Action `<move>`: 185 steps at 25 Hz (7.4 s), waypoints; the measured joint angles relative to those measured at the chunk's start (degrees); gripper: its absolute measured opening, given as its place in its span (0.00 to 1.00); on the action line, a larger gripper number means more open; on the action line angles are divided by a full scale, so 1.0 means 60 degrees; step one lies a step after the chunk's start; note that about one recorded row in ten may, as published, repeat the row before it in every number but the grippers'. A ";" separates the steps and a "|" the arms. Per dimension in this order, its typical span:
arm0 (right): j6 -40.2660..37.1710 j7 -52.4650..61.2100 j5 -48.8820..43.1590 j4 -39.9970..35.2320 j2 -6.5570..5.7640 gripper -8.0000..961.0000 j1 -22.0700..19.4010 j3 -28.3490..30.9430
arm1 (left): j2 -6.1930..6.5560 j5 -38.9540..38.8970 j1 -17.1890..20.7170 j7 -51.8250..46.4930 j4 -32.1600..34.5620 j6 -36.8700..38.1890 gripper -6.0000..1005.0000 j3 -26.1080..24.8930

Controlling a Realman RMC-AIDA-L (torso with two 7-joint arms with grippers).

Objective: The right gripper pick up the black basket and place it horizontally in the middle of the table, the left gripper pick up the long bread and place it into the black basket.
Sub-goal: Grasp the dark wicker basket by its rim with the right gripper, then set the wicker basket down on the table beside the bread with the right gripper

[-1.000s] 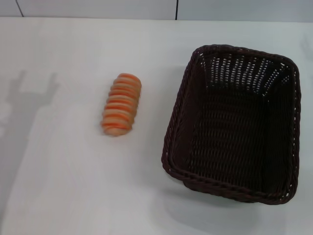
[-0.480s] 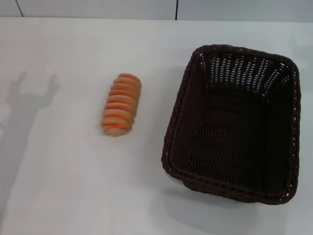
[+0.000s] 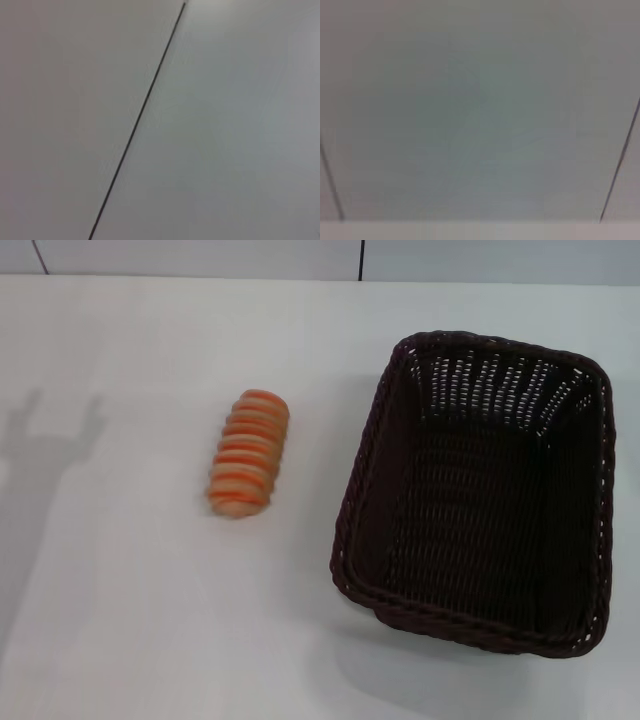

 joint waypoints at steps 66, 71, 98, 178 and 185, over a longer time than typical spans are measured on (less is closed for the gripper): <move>0.5107 0.2741 0.2427 0.0611 0.0002 0.69 0.1125 -0.1325 | 0.0757 0.0336 -0.0631 -0.0695 0.0674 0.0357 0.86 -0.0684; 0.4899 0.2718 0.2439 0.1185 0.0002 0.69 0.1242 -0.1485 | 0.0757 0.0310 -0.0639 -0.0694 0.0674 0.0358 0.86 -0.0694; 0.2511 0.1087 0.1438 0.0162 -0.0032 0.15 0.0319 -0.1606 | 0.0718 0.0338 -0.0521 -0.0602 0.0578 0.0253 0.86 -0.0967; 0.6854 -1.1049 0.7913 0.2356 -0.0083 0.15 0.5086 0.1138 | -0.0153 0.0276 -0.0299 0.1377 -0.1686 -0.2856 0.85 -0.2313; 0.6742 -1.1414 0.7422 0.3227 -0.0104 0.15 0.5465 0.1067 | -0.0175 0.0255 -0.0370 0.1376 -0.1641 -0.2855 0.85 -0.2285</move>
